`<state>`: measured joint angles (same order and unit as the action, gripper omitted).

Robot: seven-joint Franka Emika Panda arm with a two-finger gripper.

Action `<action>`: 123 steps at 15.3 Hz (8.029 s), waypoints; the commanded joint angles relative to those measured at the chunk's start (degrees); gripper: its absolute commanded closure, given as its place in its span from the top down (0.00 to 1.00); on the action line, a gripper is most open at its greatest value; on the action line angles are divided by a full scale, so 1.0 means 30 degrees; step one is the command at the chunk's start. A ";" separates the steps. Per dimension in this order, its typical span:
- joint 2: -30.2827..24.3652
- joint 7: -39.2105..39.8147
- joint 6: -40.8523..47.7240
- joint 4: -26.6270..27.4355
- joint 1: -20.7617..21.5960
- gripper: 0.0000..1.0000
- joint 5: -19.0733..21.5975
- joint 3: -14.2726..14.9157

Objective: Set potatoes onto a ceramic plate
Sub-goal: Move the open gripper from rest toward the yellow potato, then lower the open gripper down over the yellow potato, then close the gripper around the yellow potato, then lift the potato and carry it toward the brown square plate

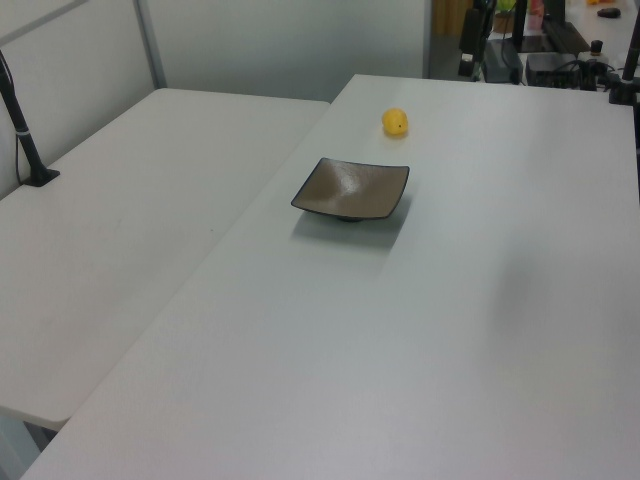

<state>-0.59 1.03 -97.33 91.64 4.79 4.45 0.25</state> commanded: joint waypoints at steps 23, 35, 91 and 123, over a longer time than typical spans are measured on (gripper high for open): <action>0.0518 -0.3562 -0.0281 -0.0370 -0.1888 1.00 -0.0953 0.0472; 0.5725 -0.6900 -0.3092 -0.5079 -0.4263 1.00 -0.1628 0.1644; 1.9035 -0.5997 -2.4071 -0.8281 -0.6842 0.50 -0.2976 0.2025; 0.3951 -0.3044 -0.9218 -0.0289 -0.1952 0.17 0.1155 0.0150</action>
<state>17.43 -13.42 -126.52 82.95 -3.41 5.93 0.01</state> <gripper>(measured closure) 0.304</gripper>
